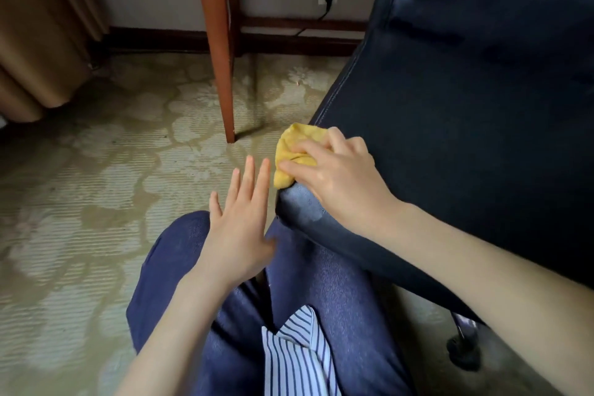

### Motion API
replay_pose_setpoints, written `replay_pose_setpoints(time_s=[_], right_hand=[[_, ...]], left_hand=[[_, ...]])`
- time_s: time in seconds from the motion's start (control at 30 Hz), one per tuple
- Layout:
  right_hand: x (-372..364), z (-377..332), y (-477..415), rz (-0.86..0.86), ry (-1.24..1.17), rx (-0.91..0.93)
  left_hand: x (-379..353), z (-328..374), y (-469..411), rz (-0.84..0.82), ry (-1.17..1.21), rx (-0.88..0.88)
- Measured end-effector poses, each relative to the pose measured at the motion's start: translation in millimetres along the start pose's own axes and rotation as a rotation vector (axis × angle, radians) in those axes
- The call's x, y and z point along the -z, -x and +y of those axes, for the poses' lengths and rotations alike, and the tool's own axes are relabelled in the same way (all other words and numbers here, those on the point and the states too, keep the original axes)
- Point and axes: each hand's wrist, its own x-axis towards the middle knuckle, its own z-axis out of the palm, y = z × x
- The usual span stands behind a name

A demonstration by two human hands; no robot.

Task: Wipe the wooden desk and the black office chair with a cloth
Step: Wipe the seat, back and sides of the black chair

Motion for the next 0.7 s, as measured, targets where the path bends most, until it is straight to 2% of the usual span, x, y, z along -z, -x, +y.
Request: replay_pose_setpoints(time_s=[0.2, 0.3, 0.43, 0.57, 0.7], right_hand=[[-2, -14, 59, 0.114, 0.044, 0.192], [-7, -6, 103, 0.205, 0.047, 0.136], [-4, 12, 163, 0.297, 0.035, -0.044], [6, 31, 217, 0.302, 0.026, -0.181], [27, 56, 272, 0.175, 0.139, -0.102]], left_hand=[[2, 25, 17, 0.038, 0.248, 0.014], [-4, 57, 24, -0.04, 0.488, -0.02], [-24, 88, 28, -0.041, 0.229, 0.057], [-34, 93, 22, -0.026, 0.001, 0.085], [-41, 92, 14, -0.04, -0.126, 0.066]])
